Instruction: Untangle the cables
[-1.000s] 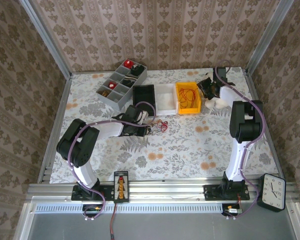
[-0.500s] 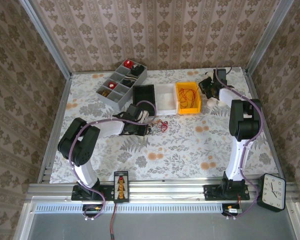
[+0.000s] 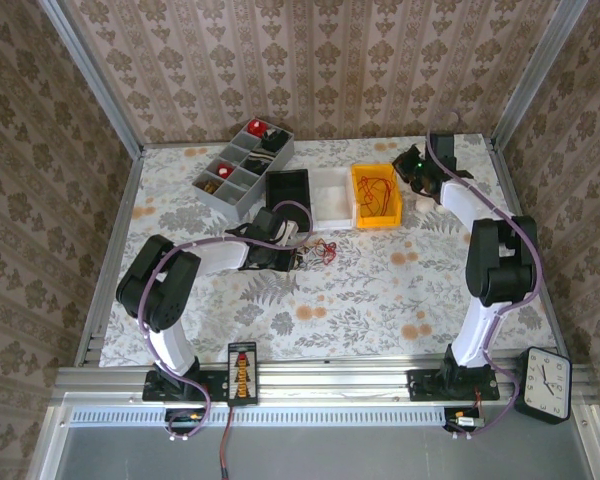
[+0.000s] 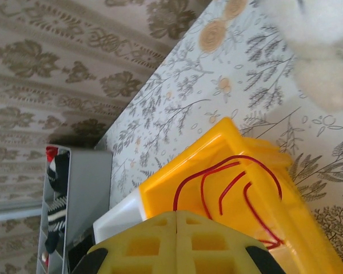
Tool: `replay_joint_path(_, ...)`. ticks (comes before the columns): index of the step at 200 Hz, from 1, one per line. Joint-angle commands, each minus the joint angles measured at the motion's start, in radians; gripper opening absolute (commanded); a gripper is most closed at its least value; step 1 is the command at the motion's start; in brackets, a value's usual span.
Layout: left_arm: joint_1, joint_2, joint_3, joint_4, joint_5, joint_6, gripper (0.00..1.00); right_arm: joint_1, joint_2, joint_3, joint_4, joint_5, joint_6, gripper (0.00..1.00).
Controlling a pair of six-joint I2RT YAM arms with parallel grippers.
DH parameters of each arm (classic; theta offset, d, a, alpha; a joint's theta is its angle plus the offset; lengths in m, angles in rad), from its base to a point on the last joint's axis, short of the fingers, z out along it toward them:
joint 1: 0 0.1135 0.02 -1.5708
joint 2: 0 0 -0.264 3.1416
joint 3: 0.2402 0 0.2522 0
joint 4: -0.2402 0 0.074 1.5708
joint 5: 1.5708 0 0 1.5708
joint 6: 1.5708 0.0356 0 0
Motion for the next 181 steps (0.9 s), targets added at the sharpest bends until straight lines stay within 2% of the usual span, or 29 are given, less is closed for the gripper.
replay_joint_path(1,-0.018,0.062,-0.042,0.027,0.024,0.020,0.00,0.021,-0.041,-0.012,-0.086,0.004,-0.118,0.00)
replay_joint_path(38,-0.020,0.064,-0.041,0.030,0.025,0.021,0.00,0.042,-0.025,-0.007,-0.181,-0.046,-0.201,0.00)
replay_joint_path(73,-0.022,0.066,-0.041,0.031,0.021,0.022,0.00,0.056,0.046,0.024,-0.266,-0.164,-0.271,0.00)
replay_joint_path(105,-0.024,0.068,-0.040,0.030,0.019,0.022,0.00,0.062,0.112,0.045,-0.318,-0.223,-0.280,0.00)
replay_joint_path(181,-0.031,0.069,-0.034,0.024,0.009,0.023,0.00,0.066,0.167,0.102,-0.335,-0.220,-0.287,0.00)
